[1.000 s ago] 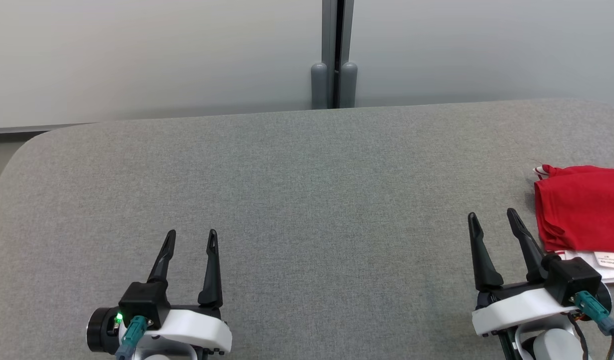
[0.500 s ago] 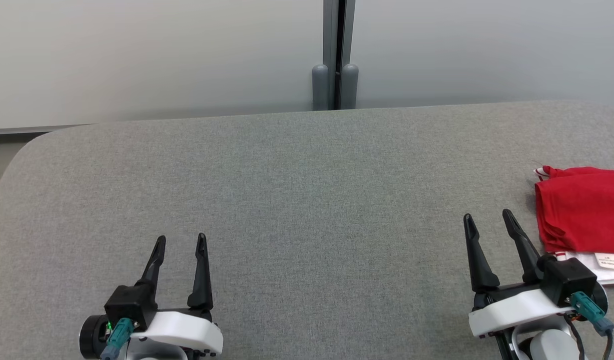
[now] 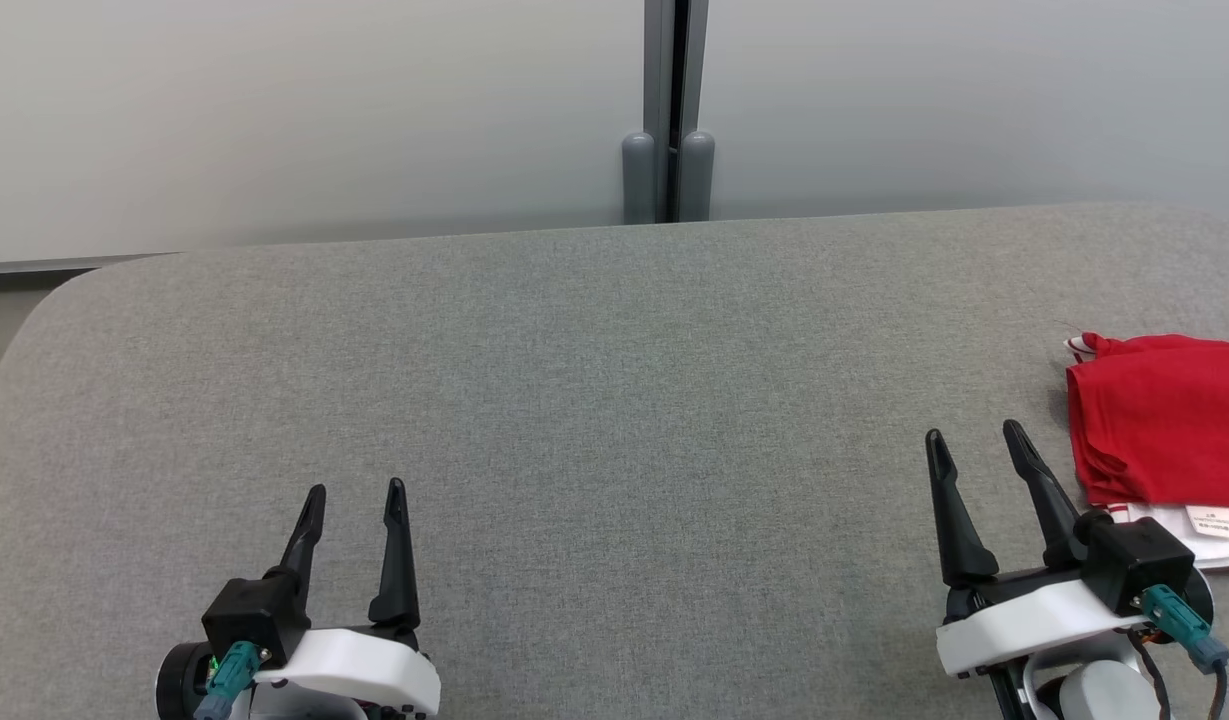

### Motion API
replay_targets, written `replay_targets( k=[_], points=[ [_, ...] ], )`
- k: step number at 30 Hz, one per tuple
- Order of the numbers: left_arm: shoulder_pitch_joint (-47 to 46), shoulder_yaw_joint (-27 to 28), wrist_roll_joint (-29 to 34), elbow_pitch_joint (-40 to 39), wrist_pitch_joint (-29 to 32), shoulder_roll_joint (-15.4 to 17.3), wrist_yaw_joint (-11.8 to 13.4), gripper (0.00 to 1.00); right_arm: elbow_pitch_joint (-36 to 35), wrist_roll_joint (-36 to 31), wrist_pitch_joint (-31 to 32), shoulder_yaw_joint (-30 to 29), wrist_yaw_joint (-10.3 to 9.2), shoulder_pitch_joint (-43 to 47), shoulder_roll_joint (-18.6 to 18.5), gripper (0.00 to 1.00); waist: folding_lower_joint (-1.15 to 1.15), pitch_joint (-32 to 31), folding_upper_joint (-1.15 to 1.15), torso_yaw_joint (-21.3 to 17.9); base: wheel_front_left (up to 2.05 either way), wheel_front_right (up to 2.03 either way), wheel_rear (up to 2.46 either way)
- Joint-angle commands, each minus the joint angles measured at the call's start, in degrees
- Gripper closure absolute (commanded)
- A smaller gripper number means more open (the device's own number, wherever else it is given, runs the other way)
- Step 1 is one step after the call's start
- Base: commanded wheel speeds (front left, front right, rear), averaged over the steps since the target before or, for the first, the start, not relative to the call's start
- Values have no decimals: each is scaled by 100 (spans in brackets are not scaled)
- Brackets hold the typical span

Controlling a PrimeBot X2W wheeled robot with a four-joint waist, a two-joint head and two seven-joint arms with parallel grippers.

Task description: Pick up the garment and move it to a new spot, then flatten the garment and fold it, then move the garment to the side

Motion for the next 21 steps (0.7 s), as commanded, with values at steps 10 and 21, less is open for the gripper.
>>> replay_targets(
  k=[10,21],
  points=[
    [82,-12,-133,125,9,-19,-35,100,122,44,3,15,0,90,4,100,0,9,0,-2,0,0,0],
    [12,211,-1254,95,318,-5,-224,100,48,1252,314,-194,0,100,35,100,0,-12,0,-16,0,0,0]
  ],
)
